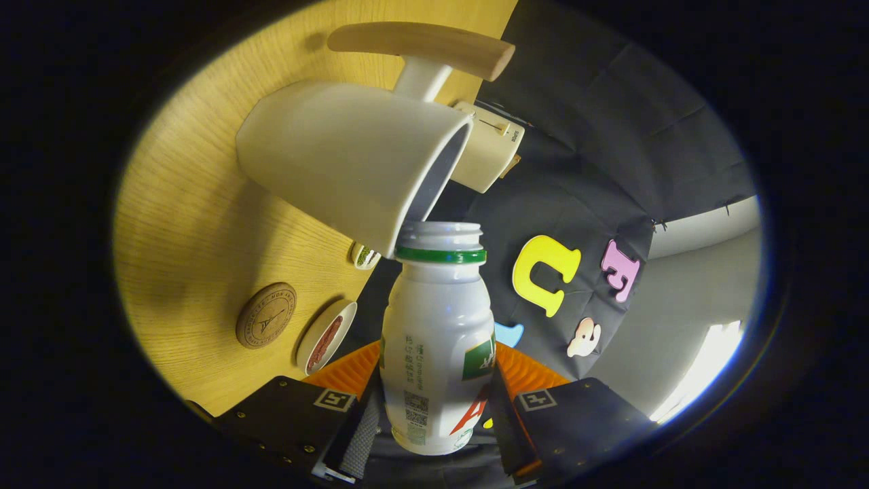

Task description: Take the bottle from table, then pour the juice into the cup, finally place the bottle on the coaster

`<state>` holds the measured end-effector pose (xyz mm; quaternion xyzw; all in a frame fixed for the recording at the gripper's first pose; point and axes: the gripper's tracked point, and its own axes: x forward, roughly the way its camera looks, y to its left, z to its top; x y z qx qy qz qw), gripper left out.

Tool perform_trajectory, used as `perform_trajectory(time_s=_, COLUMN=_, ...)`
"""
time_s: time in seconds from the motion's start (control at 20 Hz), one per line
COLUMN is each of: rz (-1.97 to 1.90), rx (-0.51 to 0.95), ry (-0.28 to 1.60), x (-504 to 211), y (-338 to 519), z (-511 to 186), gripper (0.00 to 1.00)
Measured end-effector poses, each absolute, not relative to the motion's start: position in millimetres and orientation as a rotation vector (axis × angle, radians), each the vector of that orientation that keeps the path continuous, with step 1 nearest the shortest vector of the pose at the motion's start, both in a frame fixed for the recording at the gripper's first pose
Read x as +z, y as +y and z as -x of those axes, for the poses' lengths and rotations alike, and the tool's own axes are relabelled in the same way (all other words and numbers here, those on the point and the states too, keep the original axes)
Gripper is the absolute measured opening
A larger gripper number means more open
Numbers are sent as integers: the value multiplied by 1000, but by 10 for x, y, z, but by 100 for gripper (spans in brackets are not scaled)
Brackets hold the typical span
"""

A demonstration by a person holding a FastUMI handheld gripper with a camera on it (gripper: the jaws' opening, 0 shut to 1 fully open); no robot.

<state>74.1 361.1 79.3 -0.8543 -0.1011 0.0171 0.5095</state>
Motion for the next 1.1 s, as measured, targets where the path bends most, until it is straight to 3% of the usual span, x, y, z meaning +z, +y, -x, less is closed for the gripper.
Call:
perform_trajectory(time_s=0.6, rz=2081, rx=44, ry=-255, x=798, y=3659, z=-741, gripper=72)
perform_trajectory(time_s=1.1, rz=1812, rx=98, ry=-186, x=807, y=3569, z=-771, gripper=72)
